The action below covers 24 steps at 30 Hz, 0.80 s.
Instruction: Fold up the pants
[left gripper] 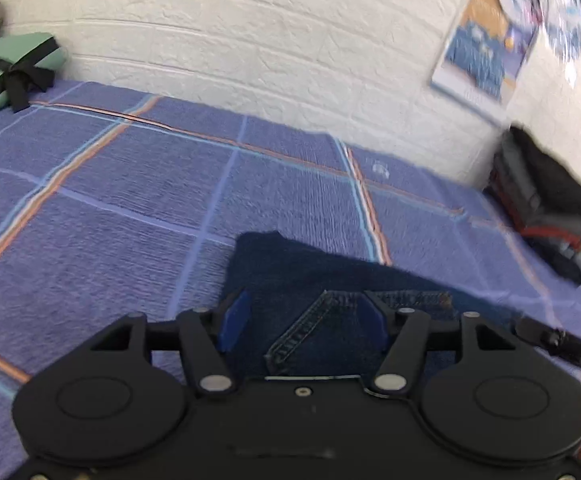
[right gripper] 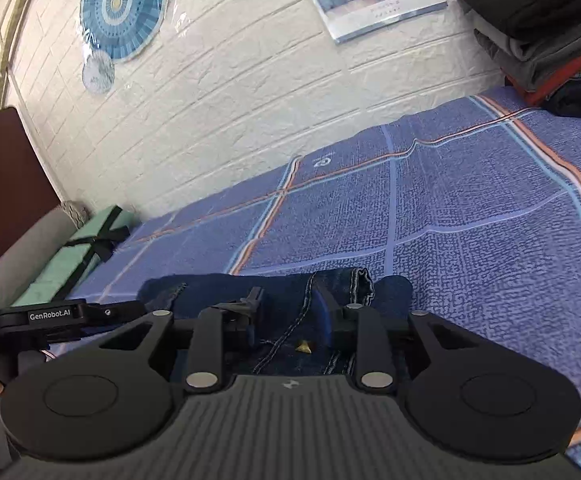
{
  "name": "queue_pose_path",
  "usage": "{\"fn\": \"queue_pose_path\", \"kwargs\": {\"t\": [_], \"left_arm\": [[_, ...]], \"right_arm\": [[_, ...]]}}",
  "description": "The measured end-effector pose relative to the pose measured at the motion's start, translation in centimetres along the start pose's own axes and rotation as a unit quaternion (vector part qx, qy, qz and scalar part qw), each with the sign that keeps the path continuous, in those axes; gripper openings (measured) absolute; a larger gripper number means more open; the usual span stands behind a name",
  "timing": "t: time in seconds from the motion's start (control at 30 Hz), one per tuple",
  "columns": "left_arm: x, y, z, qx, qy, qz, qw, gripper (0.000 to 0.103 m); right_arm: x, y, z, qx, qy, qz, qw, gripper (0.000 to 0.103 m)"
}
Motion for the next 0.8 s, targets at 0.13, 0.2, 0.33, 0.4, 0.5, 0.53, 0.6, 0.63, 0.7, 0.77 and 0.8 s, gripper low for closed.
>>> {"fn": "queue_pose_path", "kwargs": {"t": [0.13,0.2,0.33,0.4,0.5,0.53,0.6,0.63,0.7,0.77,0.8], "left_arm": [[0.2,2.6,-2.7,-0.002,0.0,-0.017,0.9998,0.07],[0.6,3.8,-3.0,0.002,0.012,-0.027,0.9996,0.072],[1.9,5.5,-2.4,0.046,0.044,-0.066,0.9957,0.072],[2.5,5.4,-1.7,0.056,0.055,-0.06,0.9951,0.07],[2.8,5.2,-1.1,0.07,0.058,-0.045,0.9948,0.07],[2.7,5.1,-0.9,0.077,0.058,-0.045,0.9944,0.069],[2.5,5.0,-0.4,0.094,0.059,-0.047,0.9927,0.064],[2.3,4.8,-0.1,0.102,0.061,-0.046,0.9919,0.062],[2.1,4.3,0.8,0.112,0.061,-0.039,0.991,0.061],[1.9,3.9,1.7,0.117,0.064,-0.036,0.9904,0.061],[1.8,3.7,2.3,0.119,0.063,-0.034,0.9903,0.061]], "right_arm": [[-0.4,-0.8,-2.8,-0.007,0.014,0.015,1.0,0.103],[-0.2,-1.6,-3.5,-0.012,0.032,0.034,0.999,0.103],[0.9,-3.3,-4.1,-0.002,0.061,0.082,0.995,0.103],[1.6,-3.5,-4.0,-0.004,0.077,0.09,0.993,0.103],[2.1,-2.9,-4.0,-0.021,0.096,0.087,0.991,0.103],[2.2,-2.7,-3.9,-0.022,0.099,0.083,0.991,0.103],[2.1,-2.5,-3.6,-0.018,0.099,0.078,0.992,0.103],[2.0,-2.5,-3.3,-0.018,0.099,0.082,0.992,0.103],[1.8,-2.7,-2.8,-0.019,0.097,0.098,0.99,0.103],[1.5,-3.2,-2.3,-0.02,0.093,0.119,0.988,0.1],[1.4,-3.4,-1.9,-0.021,0.091,0.129,0.987,0.098]]}}
Point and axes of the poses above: each gripper's, at about its wrist camera, not at the fingertips, and z roughly the way its jaws point, y to its left, x to its underside, the point moved 4 cm from there along z, roughly the way its jaws point, and after that the axes turned 12 degrees about z, right-handed, at the moved point
